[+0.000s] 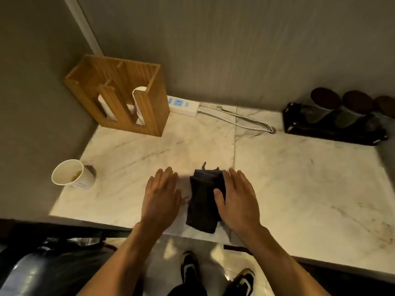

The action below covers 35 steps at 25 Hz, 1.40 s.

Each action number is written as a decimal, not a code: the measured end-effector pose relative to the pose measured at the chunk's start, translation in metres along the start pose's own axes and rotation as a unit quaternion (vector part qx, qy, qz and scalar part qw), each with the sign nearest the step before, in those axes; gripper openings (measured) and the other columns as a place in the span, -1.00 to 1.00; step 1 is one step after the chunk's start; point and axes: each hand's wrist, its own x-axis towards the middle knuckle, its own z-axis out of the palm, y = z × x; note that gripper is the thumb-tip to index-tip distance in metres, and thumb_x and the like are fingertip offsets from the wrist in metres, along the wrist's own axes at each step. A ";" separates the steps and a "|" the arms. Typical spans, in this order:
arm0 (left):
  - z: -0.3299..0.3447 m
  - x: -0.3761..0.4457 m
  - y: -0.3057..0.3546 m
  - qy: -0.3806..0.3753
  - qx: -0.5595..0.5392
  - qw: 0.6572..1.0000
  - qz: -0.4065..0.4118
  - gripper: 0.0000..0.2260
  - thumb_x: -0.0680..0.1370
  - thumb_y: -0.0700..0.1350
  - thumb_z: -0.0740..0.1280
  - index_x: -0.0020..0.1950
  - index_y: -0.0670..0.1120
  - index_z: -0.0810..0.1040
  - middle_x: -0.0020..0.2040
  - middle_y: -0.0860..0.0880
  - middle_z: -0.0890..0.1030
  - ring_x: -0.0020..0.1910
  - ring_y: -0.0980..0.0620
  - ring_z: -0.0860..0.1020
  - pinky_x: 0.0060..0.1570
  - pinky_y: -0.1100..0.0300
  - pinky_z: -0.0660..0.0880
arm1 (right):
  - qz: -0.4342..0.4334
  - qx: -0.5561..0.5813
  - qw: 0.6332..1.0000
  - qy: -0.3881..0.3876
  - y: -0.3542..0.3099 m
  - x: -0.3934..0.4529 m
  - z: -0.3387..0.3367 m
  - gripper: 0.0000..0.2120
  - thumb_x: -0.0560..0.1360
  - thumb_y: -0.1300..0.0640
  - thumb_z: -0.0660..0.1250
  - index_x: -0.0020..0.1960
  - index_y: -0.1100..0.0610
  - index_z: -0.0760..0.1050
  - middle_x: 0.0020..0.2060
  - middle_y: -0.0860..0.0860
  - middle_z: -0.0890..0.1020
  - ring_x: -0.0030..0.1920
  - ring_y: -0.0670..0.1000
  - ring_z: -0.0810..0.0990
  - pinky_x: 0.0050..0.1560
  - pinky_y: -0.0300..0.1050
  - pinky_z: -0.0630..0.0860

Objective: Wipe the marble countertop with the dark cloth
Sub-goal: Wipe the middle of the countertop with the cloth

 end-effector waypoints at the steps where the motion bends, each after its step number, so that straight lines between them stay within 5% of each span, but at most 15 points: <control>1: 0.007 0.000 -0.004 -0.011 0.005 1.000 -0.008 -0.60 0.53 -0.07 0.23 0.34 -0.15 0.37 0.37 -0.18 0.42 0.32 -0.26 0.41 0.32 -0.17 0.36 | -0.002 0.002 1.000 -0.015 -0.007 0.000 0.009 -0.47 0.55 -0.13 0.04 0.42 0.13 0.31 0.39 0.13 0.42 0.41 0.19 0.32 0.40 0.09 0.26; 6: 0.045 -0.008 -0.016 -0.013 0.009 1.000 -0.011 -0.52 0.60 0.03 0.05 0.49 -0.12 0.24 0.50 -0.19 0.27 0.50 -0.18 0.18 0.44 -0.14 0.08 | -0.004 -0.012 0.999 -0.031 -0.033 0.008 0.055 -0.39 0.51 -0.18 0.02 0.46 0.10 0.27 0.46 0.18 0.30 0.47 0.23 0.21 0.42 0.21 0.21; 18: 0.052 -0.008 -0.011 -0.001 0.016 0.999 -0.041 -0.52 0.59 0.01 0.07 0.50 -0.11 0.25 0.51 -0.14 0.29 0.51 -0.15 0.18 0.42 -0.18 0.20 | 0.017 -0.029 0.999 -0.015 -0.035 -0.006 0.082 -0.37 0.49 -0.18 0.12 0.50 0.05 0.22 0.50 0.12 0.24 0.50 0.18 0.16 0.44 0.28 0.09; 29: 0.058 -0.015 0.062 0.036 0.017 0.999 0.001 -0.53 0.57 -0.03 0.06 0.42 -0.20 0.35 0.43 -0.19 0.40 0.46 -0.10 0.19 0.36 -0.11 0.18 | -0.223 -0.031 0.973 -0.053 0.077 -0.042 0.046 -0.38 0.45 -0.16 0.25 0.48 -0.09 0.25 0.50 -0.04 0.26 0.51 0.04 0.17 0.36 0.17 0.32; 35: 0.068 -0.017 0.083 0.010 -0.006 1.000 -0.018 -0.54 0.57 -0.05 0.09 0.42 -0.23 0.38 0.44 -0.18 0.39 0.46 -0.13 0.25 0.38 -0.12 0.18 | -0.341 -0.068 0.929 -0.124 0.124 -0.004 0.039 -0.35 0.50 -0.15 0.20 0.53 -0.13 0.08 0.54 -0.09 0.10 0.54 0.01 0.00 0.46 0.12 0.15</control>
